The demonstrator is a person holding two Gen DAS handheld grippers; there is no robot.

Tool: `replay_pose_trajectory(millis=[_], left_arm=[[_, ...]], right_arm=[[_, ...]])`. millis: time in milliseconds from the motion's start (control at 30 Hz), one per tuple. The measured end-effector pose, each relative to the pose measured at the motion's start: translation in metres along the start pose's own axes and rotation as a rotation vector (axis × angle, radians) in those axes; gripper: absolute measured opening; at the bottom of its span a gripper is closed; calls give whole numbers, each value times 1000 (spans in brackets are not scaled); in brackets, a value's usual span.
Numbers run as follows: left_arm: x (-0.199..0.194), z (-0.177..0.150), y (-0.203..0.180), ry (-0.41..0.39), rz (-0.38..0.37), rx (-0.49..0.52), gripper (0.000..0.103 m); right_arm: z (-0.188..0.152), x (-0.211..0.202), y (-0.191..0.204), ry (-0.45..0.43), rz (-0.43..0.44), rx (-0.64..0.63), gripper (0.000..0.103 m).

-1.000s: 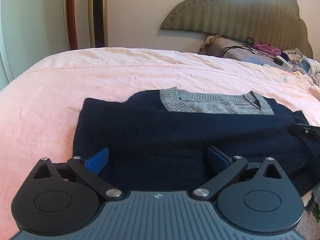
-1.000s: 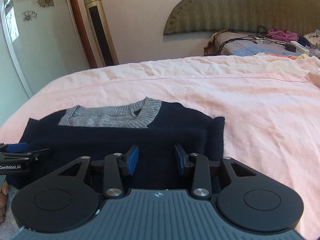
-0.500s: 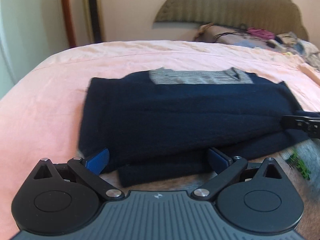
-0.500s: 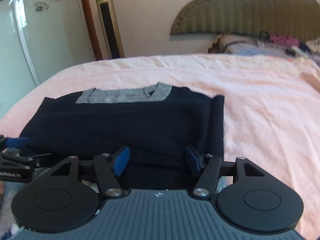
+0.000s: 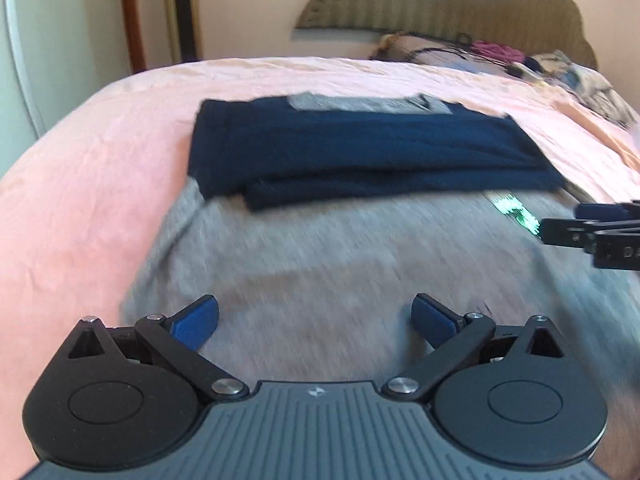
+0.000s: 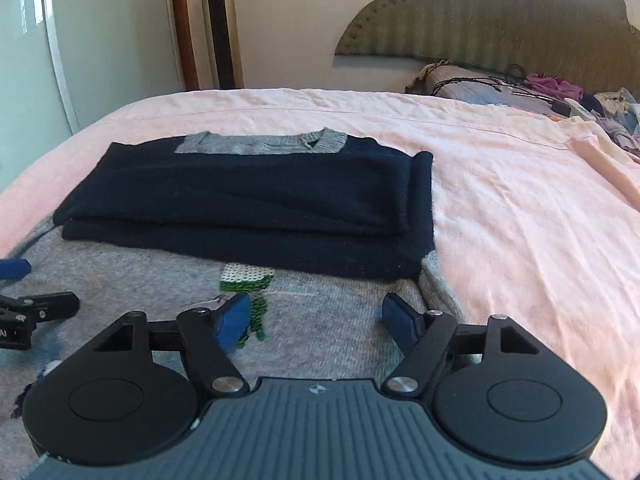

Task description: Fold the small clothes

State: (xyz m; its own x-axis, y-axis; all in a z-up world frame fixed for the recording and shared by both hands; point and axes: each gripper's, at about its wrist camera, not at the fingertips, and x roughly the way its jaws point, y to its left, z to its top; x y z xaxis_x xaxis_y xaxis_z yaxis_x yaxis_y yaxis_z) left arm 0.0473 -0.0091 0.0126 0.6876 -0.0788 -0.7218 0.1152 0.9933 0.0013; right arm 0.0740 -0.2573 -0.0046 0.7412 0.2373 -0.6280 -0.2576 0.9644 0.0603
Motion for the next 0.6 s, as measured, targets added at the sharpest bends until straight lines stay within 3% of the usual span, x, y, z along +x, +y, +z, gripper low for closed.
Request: replay_pose_trajectory(millis=[67, 133, 233, 333, 400, 467, 533, 567, 600], left_arm=[[-9, -20, -2, -72, 20, 31, 103], [-21, -21, 7, -60, 31, -37, 103], [-49, -29, 24, -92, 29, -112, 103], [-69, -43, 55, -80, 45, -223, 103], [-69, -54, 80, -7, -19, -343, 103], [-75, -62, 87, -34, -77, -382, 103], [-74, -62, 85, -39, -119, -387, 102], [-72, -60, 83, -43, -140, -381, 88], [-71, -58, 79, -47, -127, -368, 51]], right_arm=[[-18, -5, 6, 45, 9, -28, 85], [-39, -12, 5, -9, -5, -86, 91], [-36, -37, -6, 13, -10, 19, 84], [-45, -75, -30, -16, 35, 121, 85], [-56, -94, -57, -9, 33, 219, 85], [-69, -101, -81, 45, 42, 324, 86], [-79, -104, -87, 67, 86, 343, 85], [-79, -105, -85, 82, 101, 335, 85], [-78, -105, -80, 94, 113, 320, 78]])
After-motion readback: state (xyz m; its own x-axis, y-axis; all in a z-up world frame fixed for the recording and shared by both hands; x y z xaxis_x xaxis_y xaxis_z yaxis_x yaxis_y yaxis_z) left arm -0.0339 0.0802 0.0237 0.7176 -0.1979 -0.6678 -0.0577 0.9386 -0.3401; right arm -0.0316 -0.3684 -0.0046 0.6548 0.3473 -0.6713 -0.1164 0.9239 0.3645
